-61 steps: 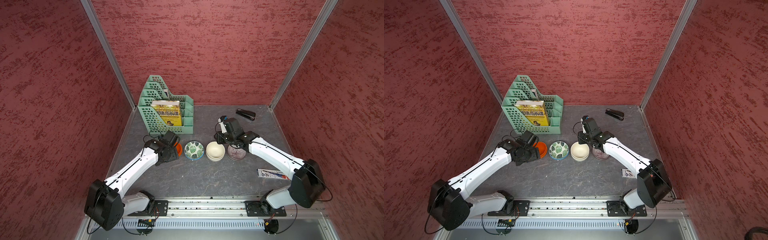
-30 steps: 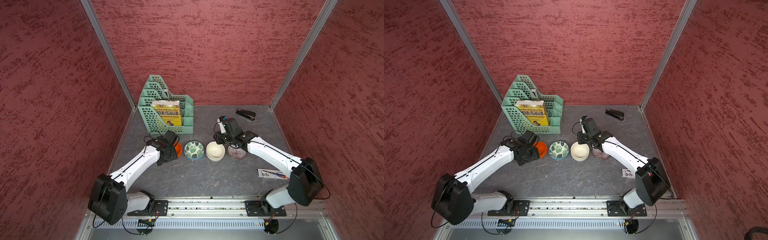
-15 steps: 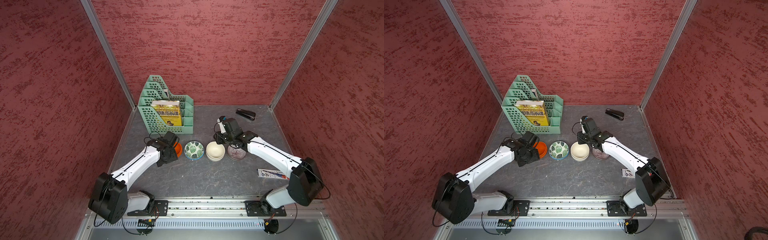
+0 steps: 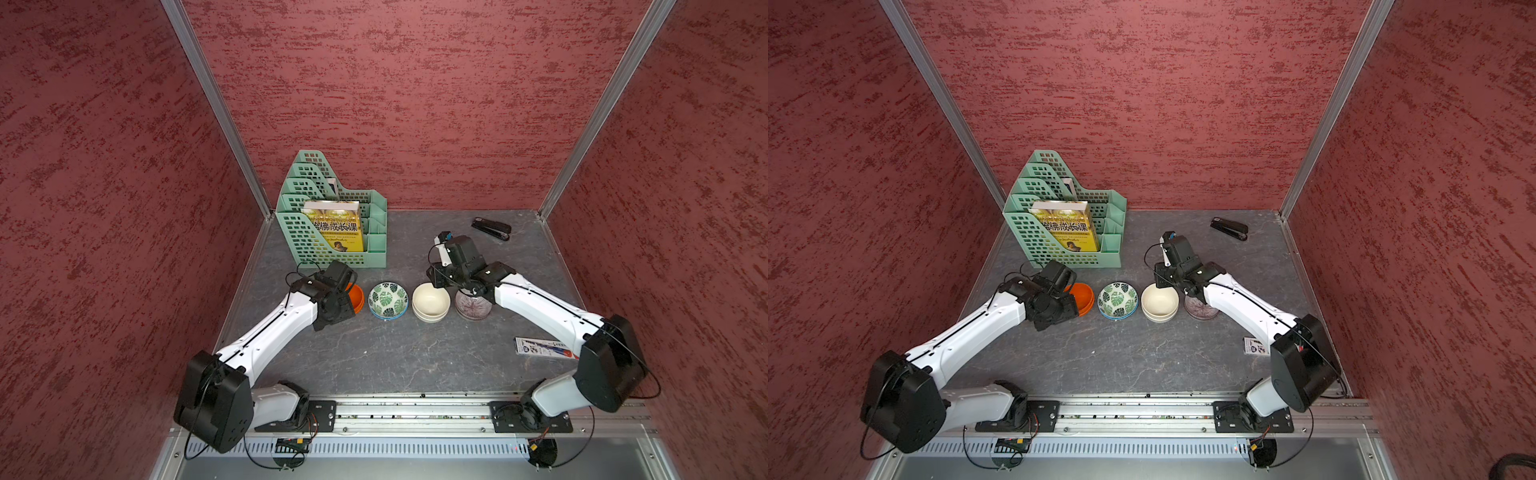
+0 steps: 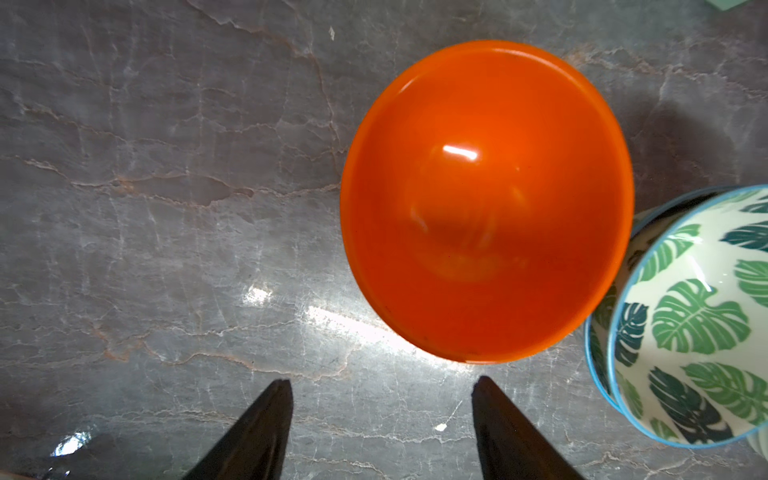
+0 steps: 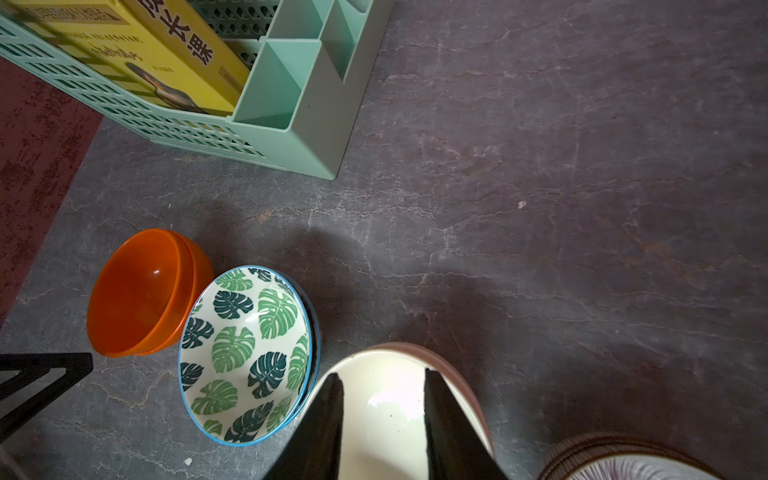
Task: Stack the bowls
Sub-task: Adjust the bowl on the bowl.
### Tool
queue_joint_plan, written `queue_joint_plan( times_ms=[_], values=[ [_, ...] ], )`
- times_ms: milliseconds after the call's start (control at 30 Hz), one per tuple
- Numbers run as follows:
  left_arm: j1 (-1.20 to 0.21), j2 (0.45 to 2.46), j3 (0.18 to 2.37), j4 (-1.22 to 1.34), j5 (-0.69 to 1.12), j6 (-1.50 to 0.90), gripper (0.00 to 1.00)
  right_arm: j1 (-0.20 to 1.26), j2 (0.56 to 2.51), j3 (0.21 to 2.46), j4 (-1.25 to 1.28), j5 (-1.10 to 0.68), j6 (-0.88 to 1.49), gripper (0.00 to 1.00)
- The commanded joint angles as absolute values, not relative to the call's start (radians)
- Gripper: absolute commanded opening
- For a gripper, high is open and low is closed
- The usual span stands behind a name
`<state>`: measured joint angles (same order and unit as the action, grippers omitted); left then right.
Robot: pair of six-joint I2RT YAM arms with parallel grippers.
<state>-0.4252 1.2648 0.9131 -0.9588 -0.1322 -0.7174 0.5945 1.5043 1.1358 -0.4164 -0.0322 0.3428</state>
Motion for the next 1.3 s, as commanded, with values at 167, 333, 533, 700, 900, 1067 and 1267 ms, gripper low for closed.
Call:
queue_joint_plan(
  times_ms=[167,333,533,700,900,1067,1267],
  values=[
    [-0.413,1.292,0.927,-0.940,-0.135,-0.695,0.71,0.601,1.495,1.120,-0.390,-0.015,0.341,0.35],
    [-0.413,1.310,0.909,-0.921,-0.125,-0.693,0.71,0.600,1.486,1.113,-0.393,-0.010,0.340,0.35],
    [-0.412,1.310,0.898,-0.917,-0.126,-0.692,0.71,0.601,1.488,1.113,-0.392,-0.009,0.340,0.35],
    [-0.410,1.313,0.879,-0.906,-0.123,-0.692,0.71,0.600,1.486,1.111,-0.389,-0.010,0.342,0.36],
    [-0.403,1.315,0.871,-0.901,-0.120,-0.693,0.71,0.601,1.480,1.110,-0.393,-0.004,0.341,0.36],
    [-0.403,1.277,0.891,-0.911,-0.120,-0.693,0.71,0.601,1.480,1.108,-0.392,0.000,0.340,0.36],
    [-0.395,1.255,0.946,-0.947,-0.146,-0.686,0.72,0.602,1.501,1.124,-0.383,-0.021,0.346,0.35]
  ],
)
